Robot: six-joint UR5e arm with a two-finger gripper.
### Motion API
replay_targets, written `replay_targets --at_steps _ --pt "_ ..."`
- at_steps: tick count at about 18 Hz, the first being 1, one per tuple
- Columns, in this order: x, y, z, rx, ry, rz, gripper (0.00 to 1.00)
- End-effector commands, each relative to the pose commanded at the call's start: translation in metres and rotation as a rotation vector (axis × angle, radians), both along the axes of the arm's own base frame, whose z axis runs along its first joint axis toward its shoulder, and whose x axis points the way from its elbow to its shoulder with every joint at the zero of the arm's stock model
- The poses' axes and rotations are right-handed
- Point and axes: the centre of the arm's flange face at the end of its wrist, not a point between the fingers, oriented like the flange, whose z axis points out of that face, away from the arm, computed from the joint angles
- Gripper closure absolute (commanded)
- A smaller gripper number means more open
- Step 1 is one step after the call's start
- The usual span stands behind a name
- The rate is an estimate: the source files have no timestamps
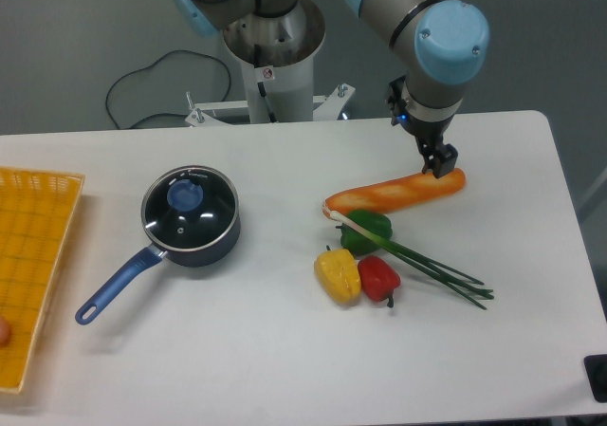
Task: Open the lid
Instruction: 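Move the gripper over the blue saucepan's glass lid knob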
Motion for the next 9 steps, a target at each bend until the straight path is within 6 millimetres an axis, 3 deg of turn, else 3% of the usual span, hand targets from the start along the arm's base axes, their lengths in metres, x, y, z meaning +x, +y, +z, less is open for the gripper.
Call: replay_targets --at_steps 9 --pt "0.021 0.005 0.012 0.035 -0.019 0.047 0.0"
